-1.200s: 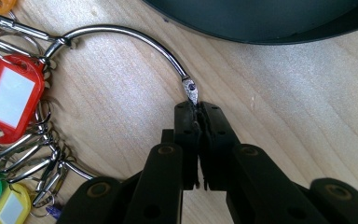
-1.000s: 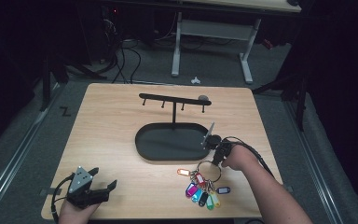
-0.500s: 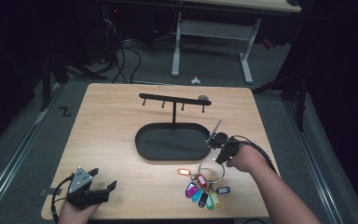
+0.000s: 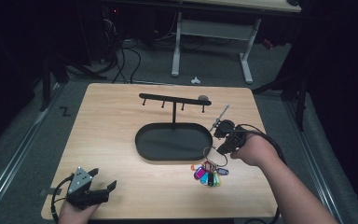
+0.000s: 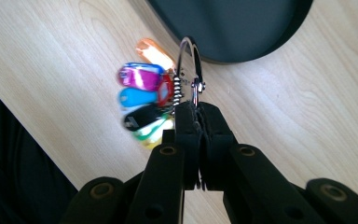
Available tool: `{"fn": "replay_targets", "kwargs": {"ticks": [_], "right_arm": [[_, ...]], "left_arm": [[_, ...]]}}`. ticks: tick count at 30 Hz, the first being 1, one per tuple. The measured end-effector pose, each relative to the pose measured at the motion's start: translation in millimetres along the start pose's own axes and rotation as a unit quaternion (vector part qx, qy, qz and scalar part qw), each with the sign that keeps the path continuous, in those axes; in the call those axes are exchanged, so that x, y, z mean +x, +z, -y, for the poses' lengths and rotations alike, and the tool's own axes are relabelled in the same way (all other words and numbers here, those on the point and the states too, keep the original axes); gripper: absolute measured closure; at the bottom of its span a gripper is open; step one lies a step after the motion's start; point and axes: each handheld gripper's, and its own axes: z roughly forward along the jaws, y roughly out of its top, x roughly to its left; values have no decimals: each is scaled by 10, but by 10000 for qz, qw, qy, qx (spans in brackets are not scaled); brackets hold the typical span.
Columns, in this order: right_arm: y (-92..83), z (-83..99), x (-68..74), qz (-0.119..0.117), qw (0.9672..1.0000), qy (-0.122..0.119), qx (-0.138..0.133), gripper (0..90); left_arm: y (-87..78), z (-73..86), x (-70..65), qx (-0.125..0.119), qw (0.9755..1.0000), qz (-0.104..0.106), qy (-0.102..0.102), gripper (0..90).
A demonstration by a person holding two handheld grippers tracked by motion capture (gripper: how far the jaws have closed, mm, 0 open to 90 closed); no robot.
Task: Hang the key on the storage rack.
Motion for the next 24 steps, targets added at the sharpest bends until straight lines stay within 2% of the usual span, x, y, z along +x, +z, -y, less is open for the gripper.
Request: {"fn": "replay_targets", "kwargs": {"ticks": [6, 12, 14, 24], "right_arm": [[-131, -33, -14, 26, 10000, 22, -87, 876], [-326, -68, -19, 70, 9999, 34, -133, 876], [-430, -81, -28, 67, 9996, 107, -240, 876], [-760, -159, -99, 272, 9985, 182, -434, 876]], "left_arm": [[3, -1, 2, -18, 10000, 2, -3, 150], [-6, 0, 1, -29, 10000, -17, -13, 150], [9, 3, -3, 2, 10000, 1, -3, 150], [14, 0, 0, 4, 10000, 3, 6, 150]]}}
